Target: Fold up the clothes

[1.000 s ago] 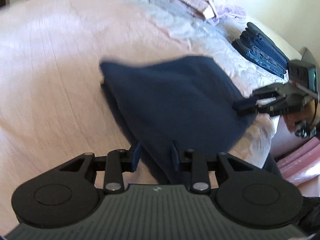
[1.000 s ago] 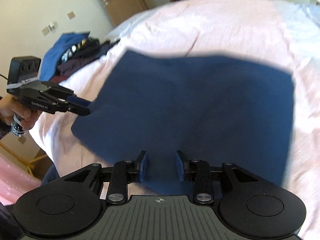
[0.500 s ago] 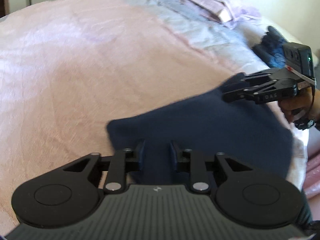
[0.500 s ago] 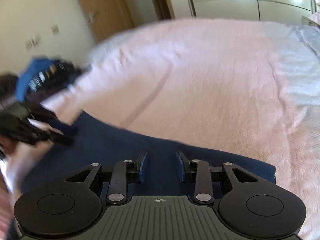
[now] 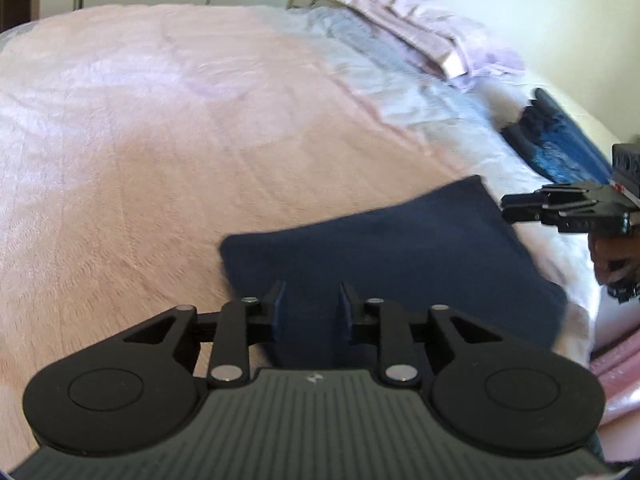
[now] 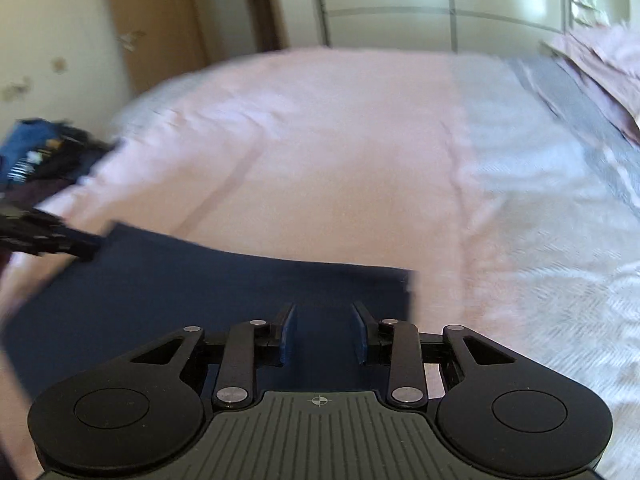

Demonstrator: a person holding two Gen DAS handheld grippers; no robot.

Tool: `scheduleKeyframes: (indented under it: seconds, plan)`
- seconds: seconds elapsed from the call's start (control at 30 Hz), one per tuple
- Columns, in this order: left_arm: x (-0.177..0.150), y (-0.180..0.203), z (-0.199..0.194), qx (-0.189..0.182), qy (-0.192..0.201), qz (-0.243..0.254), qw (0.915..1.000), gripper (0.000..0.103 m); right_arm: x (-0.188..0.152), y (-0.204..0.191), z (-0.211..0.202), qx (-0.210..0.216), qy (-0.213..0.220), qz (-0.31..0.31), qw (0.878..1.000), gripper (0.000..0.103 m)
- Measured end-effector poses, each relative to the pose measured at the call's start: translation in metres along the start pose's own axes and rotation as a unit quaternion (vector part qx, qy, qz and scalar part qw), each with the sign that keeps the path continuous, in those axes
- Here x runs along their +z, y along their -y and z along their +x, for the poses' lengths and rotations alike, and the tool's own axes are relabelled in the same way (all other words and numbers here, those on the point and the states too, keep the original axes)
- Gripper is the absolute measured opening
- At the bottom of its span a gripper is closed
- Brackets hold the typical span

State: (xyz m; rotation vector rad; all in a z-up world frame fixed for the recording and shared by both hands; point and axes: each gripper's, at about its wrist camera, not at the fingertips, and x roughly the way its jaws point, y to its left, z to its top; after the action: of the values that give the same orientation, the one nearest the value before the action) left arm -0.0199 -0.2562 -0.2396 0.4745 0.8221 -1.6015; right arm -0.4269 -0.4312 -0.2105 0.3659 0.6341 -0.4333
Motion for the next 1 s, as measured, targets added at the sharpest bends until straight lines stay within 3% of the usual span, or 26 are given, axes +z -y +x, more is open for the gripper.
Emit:
scheduleKeyframes:
  seconds: [0.07, 0.1, 0.17, 0.27, 0.37, 0.47, 0.57, 0.63, 0.73, 0.8, 0.83, 0.87, 0.93, 1.0]
  plan:
    - [-0.012, 0.01, -0.003, -0.002, -0.012, 0.008, 0.9999, 0.024, -0.01, -0.021, -0.016, 0.034, 0.017, 0.001, 0.999, 0.036]
    - [-0.019, 0.013, -0.001, 0.004, -0.019, 0.019, 0.9996, 0.024, -0.018, -0.031, -0.019, 0.053, 0.019, 0.003, 0.998, 0.042]
    - [-0.03, 0.017, 0.0, 0.012, -0.025, 0.027, 0.9992, 0.025, -0.038, -0.05, -0.014, 0.072, -0.004, -0.008, 0.997, 0.049]
    - [-0.036, 0.017, -0.011, 0.015, -0.018, 0.013, 0.9996, 0.024, -0.067, -0.065, -0.001, 0.06, -0.046, -0.037, 0.996, 0.05]
    - [-0.041, 0.026, -0.041, 0.008, -0.002, 0.016, 0.9998, 0.024, -0.068, -0.064, -0.012, 0.05, -0.049, -0.025, 0.997, 0.05]
    - [-0.063, 0.043, -0.053, -0.002, -0.01, 0.035, 0.9993, 0.026, -0.071, -0.073, -0.03, 0.037, -0.049, -0.036, 0.998, 0.05]
    - [-0.085, 0.046, -0.046, 0.01, -0.008, 0.032, 0.9994, 0.026, -0.086, -0.073, -0.033, 0.033, -0.055, -0.027, 0.998, 0.05]
    - [-0.088, 0.041, -0.045, 0.007, -0.004, 0.011, 0.9999, 0.027, -0.093, -0.071, -0.034, 0.031, -0.054, -0.01, 0.998, 0.05]
    - [-0.082, 0.049, -0.057, 0.019, 0.005, 0.039, 0.9991, 0.027, -0.09, -0.077, -0.042, 0.015, -0.048, -0.015, 0.999, 0.05]
    - [-0.081, 0.065, -0.069, 0.037, 0.019, 0.096, 0.9945, 0.039, -0.093, -0.09, -0.054, -0.003, -0.034, -0.057, 0.998, 0.058]
    - [-0.083, 0.075, -0.074, 0.046, 0.028, 0.132, 0.9898, 0.047, -0.095, -0.097, -0.06, -0.011, -0.027, -0.079, 0.996, 0.07]
    - [-0.084, 0.085, -0.079, 0.054, 0.037, 0.168, 0.9835, 0.053, -0.099, -0.106, -0.06, -0.018, -0.024, -0.116, 0.993, 0.073]
    - [-0.09, 0.103, -0.082, 0.068, 0.045, 0.225, 0.9709, 0.062, -0.107, -0.124, -0.059, -0.031, -0.017, -0.188, 0.981, 0.074]
    - [-0.096, 0.12, -0.082, 0.078, 0.052, 0.275, 0.9568, 0.066, -0.115, -0.141, -0.058, -0.044, -0.011, -0.26, 0.965, 0.074]
